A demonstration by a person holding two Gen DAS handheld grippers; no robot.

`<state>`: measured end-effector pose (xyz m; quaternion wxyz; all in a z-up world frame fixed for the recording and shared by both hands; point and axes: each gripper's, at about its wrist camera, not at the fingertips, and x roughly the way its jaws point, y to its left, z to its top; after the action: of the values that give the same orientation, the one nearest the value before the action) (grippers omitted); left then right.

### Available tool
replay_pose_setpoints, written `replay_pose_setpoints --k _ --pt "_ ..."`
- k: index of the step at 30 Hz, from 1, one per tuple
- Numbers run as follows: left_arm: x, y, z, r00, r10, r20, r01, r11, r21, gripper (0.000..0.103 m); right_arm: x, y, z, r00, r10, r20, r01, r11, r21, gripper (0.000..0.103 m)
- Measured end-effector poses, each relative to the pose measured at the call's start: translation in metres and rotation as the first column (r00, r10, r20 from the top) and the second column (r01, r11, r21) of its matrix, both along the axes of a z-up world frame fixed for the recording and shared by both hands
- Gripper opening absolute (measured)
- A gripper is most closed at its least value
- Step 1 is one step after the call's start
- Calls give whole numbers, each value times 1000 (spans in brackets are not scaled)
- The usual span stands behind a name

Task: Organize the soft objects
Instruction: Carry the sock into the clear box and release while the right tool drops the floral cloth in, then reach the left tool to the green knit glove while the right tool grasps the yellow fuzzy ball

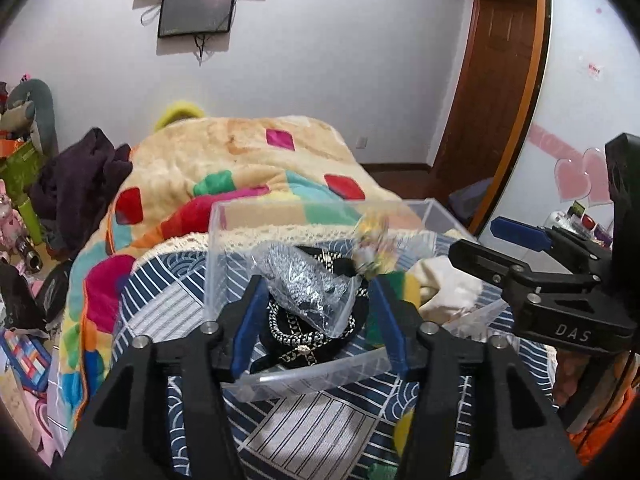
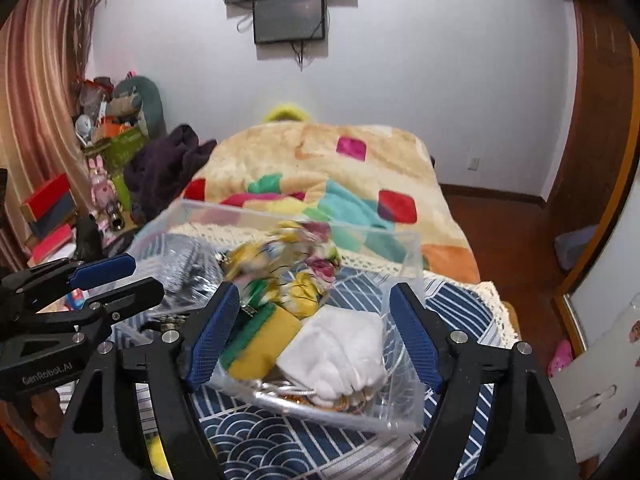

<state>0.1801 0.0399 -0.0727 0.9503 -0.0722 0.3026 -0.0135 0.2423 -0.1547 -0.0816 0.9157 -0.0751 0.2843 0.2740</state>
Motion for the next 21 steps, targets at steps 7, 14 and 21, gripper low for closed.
replay_pose_setpoints --k 7,14,21 --pt "-29 -2 20 998 0 65 -1 1000 14 74 -27 -4 17 998 28 62 -31 998 47 77" --pt "-53 -5 12 999 9 49 -10 999 31 95 -52 -5 11 994 79 78 -85 994 74 83" --pt "-66 -5 -15 999 16 -28 -14 999 47 96 -55 6 -23 993 118 -12 -118 991 57 83"
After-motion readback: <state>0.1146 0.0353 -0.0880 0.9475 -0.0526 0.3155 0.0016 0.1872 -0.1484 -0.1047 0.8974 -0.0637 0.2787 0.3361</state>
